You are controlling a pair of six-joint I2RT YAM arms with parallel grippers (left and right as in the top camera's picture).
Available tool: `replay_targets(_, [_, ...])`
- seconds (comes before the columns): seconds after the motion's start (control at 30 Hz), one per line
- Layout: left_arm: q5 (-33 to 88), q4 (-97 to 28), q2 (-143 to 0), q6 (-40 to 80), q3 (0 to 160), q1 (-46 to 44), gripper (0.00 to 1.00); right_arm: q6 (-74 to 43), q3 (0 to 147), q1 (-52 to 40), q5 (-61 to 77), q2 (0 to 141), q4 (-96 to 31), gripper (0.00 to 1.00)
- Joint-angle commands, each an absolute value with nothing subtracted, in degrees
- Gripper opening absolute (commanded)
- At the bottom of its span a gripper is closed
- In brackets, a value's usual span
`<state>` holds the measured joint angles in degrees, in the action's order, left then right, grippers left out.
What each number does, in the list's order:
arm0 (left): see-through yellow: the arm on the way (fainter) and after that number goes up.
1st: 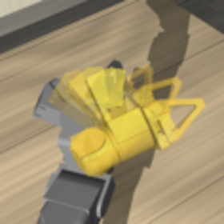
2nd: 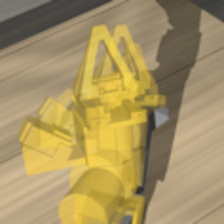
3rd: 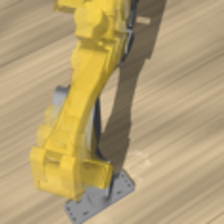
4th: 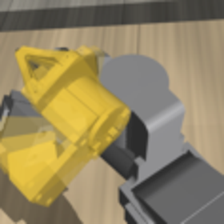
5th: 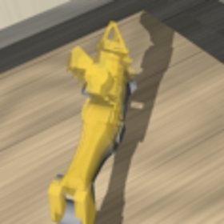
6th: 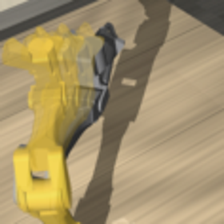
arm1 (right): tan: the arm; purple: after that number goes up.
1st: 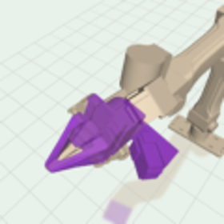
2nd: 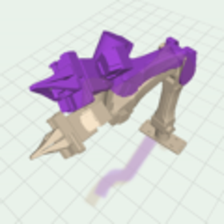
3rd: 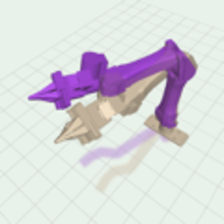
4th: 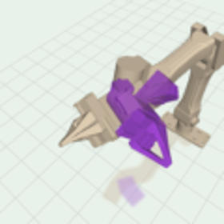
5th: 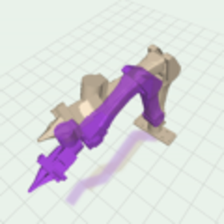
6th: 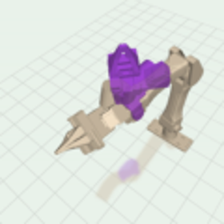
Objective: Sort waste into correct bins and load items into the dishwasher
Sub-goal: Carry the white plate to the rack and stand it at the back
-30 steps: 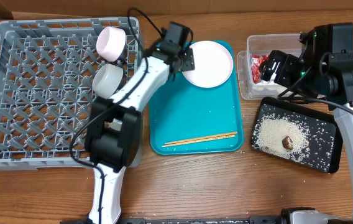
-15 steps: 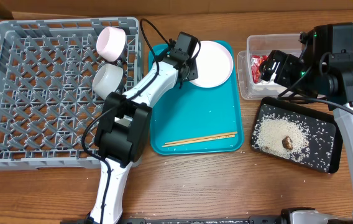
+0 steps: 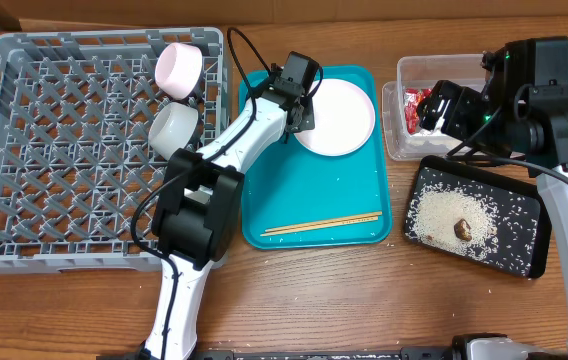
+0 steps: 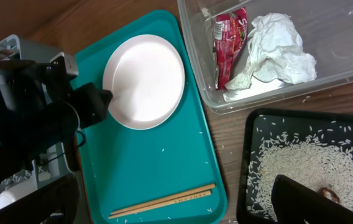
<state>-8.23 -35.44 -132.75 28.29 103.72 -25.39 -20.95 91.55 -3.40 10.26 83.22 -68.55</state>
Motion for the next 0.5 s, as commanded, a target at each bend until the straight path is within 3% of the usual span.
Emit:
replay_targets(0.0, [-14.4,-37.1,-127.3,19.1,106.3,-23.9,0.04,-21.0,92.2,-3.2,10.3,83.5,-68.3,1.0])
replay_targets(0.27, [-27.0,-41.1,-110.2,-12.7,109.0,-22.7,0.04,-21.0,92.2,-3.2,10.3,83.5,-68.3,1.0])
replay_targets(0.47, [-48.1,-42.5,-103.3,-17.6,109.0,-20.4,0.04,-21.0,92.2,-3.2,10.3,83.5,-68.3,1.0])
